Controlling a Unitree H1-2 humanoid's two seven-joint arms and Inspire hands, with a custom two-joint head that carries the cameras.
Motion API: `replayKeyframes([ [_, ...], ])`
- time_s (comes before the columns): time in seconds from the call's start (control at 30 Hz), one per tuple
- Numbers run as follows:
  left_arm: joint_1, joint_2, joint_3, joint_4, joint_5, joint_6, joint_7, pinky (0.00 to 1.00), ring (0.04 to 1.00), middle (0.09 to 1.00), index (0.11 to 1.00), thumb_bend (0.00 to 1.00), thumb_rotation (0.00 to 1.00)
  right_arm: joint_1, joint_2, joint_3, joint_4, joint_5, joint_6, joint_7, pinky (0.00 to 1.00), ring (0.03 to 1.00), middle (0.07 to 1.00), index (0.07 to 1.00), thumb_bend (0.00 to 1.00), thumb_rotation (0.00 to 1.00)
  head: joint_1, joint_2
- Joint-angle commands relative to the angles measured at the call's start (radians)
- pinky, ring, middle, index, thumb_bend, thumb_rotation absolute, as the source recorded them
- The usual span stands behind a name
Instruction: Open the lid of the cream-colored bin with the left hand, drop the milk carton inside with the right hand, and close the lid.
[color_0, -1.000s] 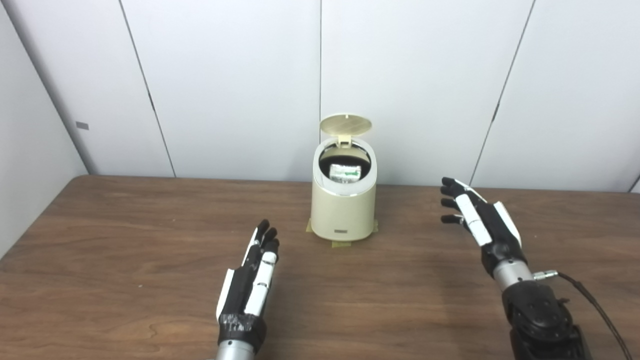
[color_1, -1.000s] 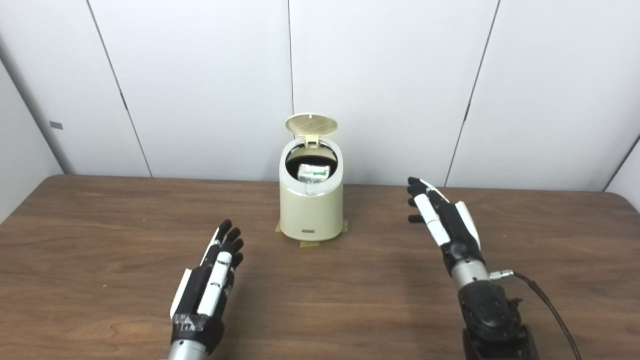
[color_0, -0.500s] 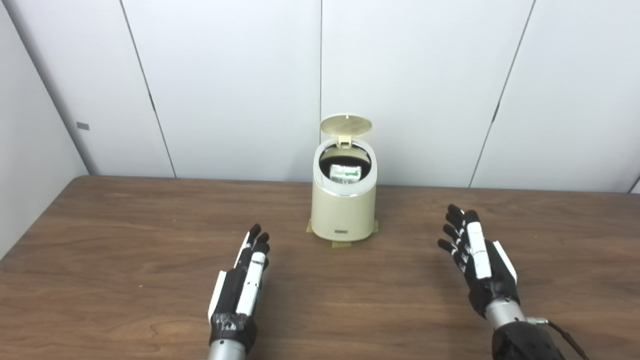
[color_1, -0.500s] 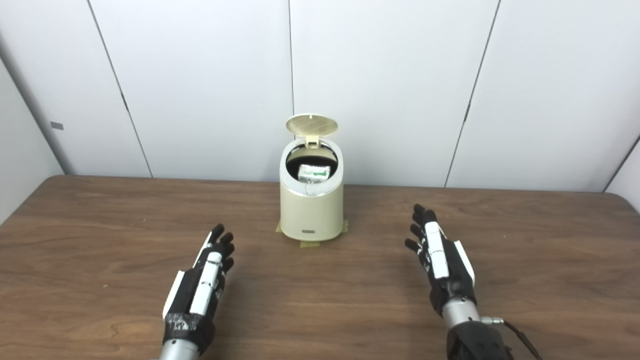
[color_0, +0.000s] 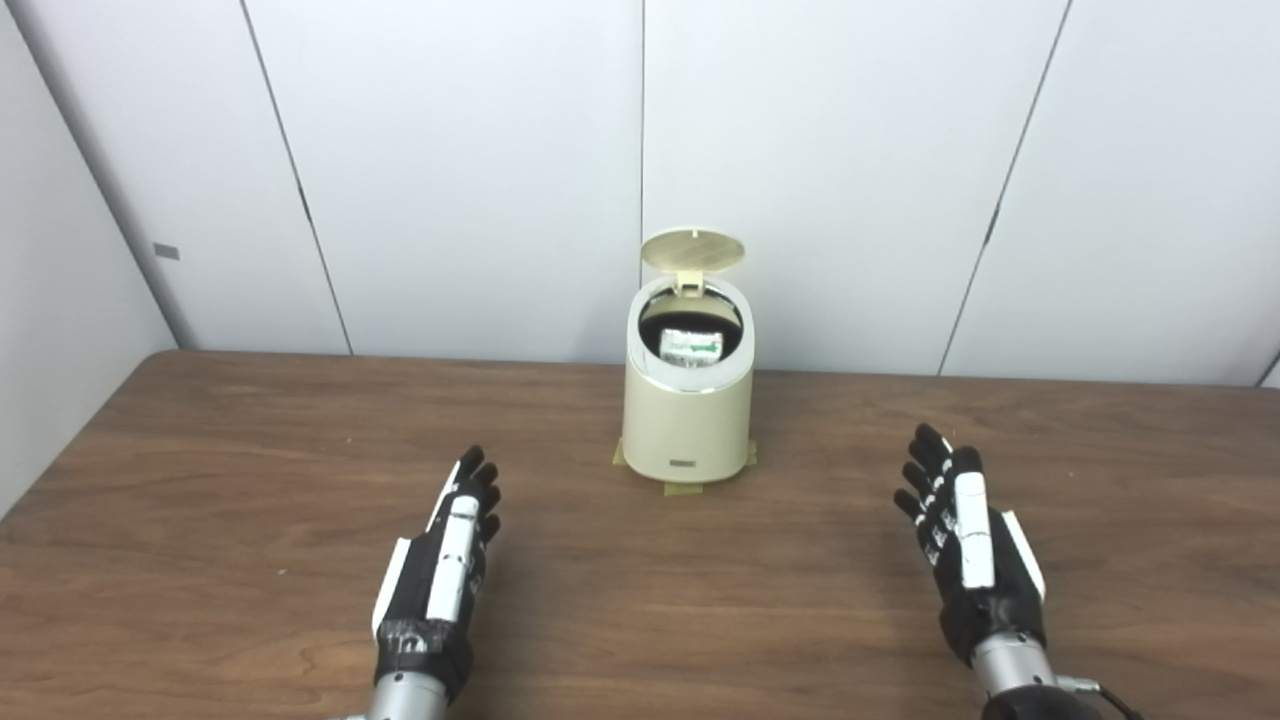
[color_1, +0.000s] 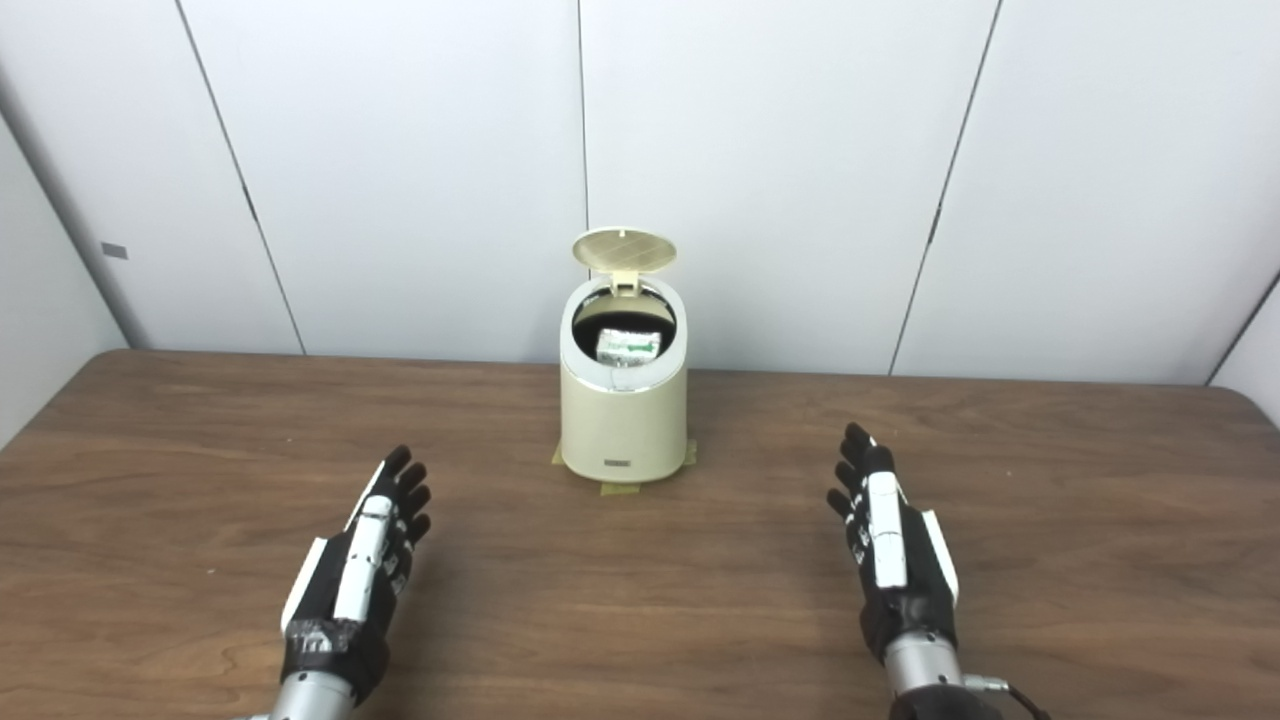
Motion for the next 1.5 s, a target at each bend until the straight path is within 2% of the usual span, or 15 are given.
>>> replayKeyframes([
  [0.0, -0.021, 0.014, 0.003, -0.039, -0.013, -0.008, -0.009, 1.0, 0.982, 0.969, 0.983, 0.32, 0.9, -0.021, -0.003, 0.006, -0.046, -0.002, -0.056, 0.001, 0.94, 0.962, 0.965, 0.948, 0.63, 1.0, 0.002, 0.001],
  [0.2, -0.004, 0.016, 0.014, -0.054, -0.022, 0.008, -0.003, 1.0, 0.991, 0.977, 0.984, 0.31, 0.88, -0.006, -0.007, 0.022, -0.066, -0.025, -0.057, -0.005, 0.94, 0.964, 0.967, 0.95, 0.63, 1.0, 0.001, 0.008],
  [0.47, 0.013, 0.025, 0.018, -0.06, -0.024, -0.002, -0.008, 1.0, 0.986, 0.976, 0.988, 0.28, 0.92, 0.007, -0.007, 0.035, -0.088, -0.034, -0.041, -0.004, 0.96, 0.972, 0.972, 0.955, 0.62, 1.0, 0.0, 0.015],
  [0.63, 0.005, 0.03, 0.018, -0.071, -0.024, 0.014, -0.01, 1.0, 0.987, 0.979, 0.992, 0.27, 0.92, 0.014, -0.009, 0.047, -0.094, -0.04, -0.039, 0.002, 0.96, 0.976, 0.975, 0.957, 0.64, 1.0, -0.004, 0.013],
  [0.73, -0.019, 0.048, 0.014, -0.07, -0.017, 0.027, -0.02, 1.0, 0.998, 0.985, 0.991, 0.3, 0.92, 0.013, -0.007, 0.047, -0.089, -0.033, -0.04, 0.003, 0.97, 0.978, 0.975, 0.959, 0.65, 1.0, -0.003, 0.011],
  [0.9, -0.108, 0.084, 0.015, -0.084, -0.011, 0.074, -0.022, 1.0, 0.99, 0.967, 0.979, 0.31, 0.87, 0.014, -0.007, 0.051, -0.086, -0.039, -0.045, 0.001, 0.95, 0.975, 0.975, 0.961, 0.66, 1.0, 0.001, 0.007],
  [1.0, -0.159, 0.117, 0.01, -0.087, 0.005, 0.089, -0.023, 1.0, 0.981, 0.963, 0.981, 0.32, 0.89, 0.014, -0.008, 0.055, -0.084, -0.042, -0.05, 0.002, 0.95, 0.977, 0.978, 0.964, 0.66, 1.0, 0.002, 0.003],
  [1.03, -0.202, 0.138, 0.007, -0.08, 0.017, 0.095, -0.026, 1.0, 0.979, 0.962, 0.981, 0.32, 0.89, 0.014, -0.006, 0.056, -0.081, -0.043, -0.052, 0.0, 0.95, 0.978, 0.978, 0.964, 0.66, 1.0, 0.002, -0.002],
  [1.17, -0.341, 0.203, -0.001, -0.035, 0.041, 0.111, -0.051, 0.97, 0.955, 0.949, 0.963, 0.39, 0.83, 0.015, -0.001, 0.061, -0.074, -0.049, -0.056, -0.005, 0.94, 0.973, 0.973, 0.955, 0.69, 1.0, -0.002, -0.007],
  [1.3, -0.442, 0.247, -0.017, 0.024, 0.052, 0.103, -0.072, 0.96, 0.956, 0.948, 0.959, 0.4, 0.78, 0.017, -0.001, 0.068, -0.07, -0.053, -0.058, -0.006, 0.94, 0.967, 0.966, 0.954, 0.68, 1.0, -0.002, -0.009],
  [1.47, -0.576, 0.269, -0.055, 0.121, 0.099, 0.093, -0.088, 0.95, 0.951, 0.932, 0.954, 0.38, 0.78, 0.017, -0.004, 0.071, -0.063, -0.052, -0.06, -0.002, 0.94, 0.967, 0.971, 0.964, 0.67, 1.0, -0.004, -0.012],
])
